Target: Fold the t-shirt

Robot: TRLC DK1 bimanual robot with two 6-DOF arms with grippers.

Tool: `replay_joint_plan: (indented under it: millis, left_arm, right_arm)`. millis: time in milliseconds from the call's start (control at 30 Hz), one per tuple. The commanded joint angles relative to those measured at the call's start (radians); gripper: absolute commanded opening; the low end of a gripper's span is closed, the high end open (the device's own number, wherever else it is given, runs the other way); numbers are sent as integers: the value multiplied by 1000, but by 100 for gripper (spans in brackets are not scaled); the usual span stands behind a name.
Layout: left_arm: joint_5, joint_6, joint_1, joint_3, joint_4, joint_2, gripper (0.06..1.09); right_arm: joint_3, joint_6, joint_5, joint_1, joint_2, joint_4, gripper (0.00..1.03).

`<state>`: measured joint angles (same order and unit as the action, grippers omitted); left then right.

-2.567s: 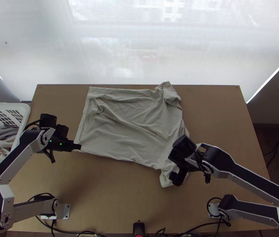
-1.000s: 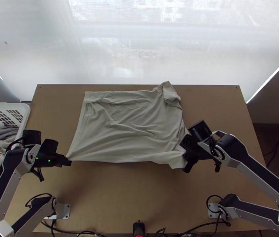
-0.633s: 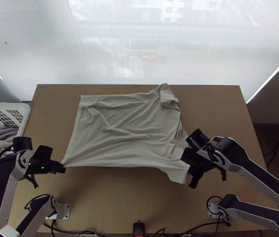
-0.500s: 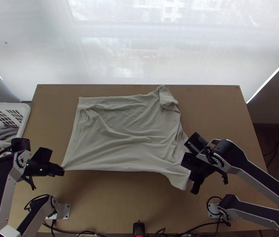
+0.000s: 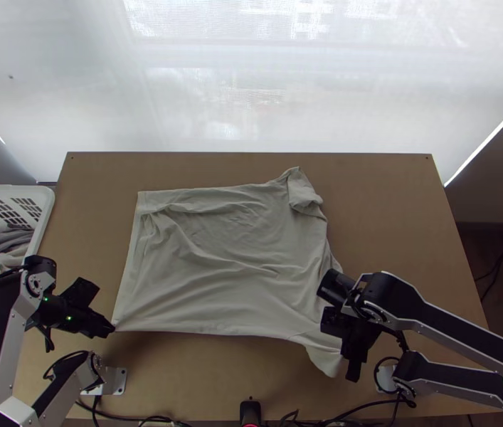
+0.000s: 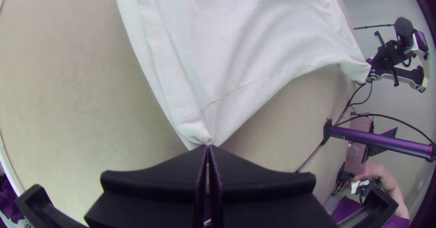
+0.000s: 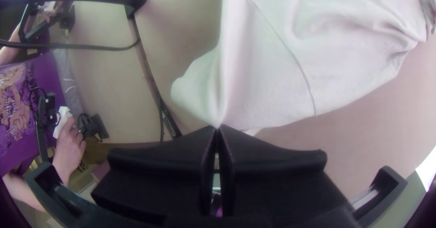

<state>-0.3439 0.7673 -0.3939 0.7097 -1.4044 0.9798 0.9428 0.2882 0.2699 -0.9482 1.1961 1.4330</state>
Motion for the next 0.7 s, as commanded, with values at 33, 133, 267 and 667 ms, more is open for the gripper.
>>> replay_joint_plan:
  millis: [33, 133, 267, 667]
  left_arm:
    - [28, 53, -13, -4, -25, 102, 9]
    - [25, 63, -13, 10, 2, 142, 13]
    - [-47, 55, -28, 68, 10, 149, 53]
    - [-250, -71, -34, 413, 62, 349, 101]
  right_arm:
    - [-107, -3, 26, -35, 14, -34, 3]
    - [-108, -3, 26, -17, 3, -54, 15]
    - [-114, -3, 26, 19, -1, -71, 84]
    - [96, 101, 23, 273, 57, -72, 99]
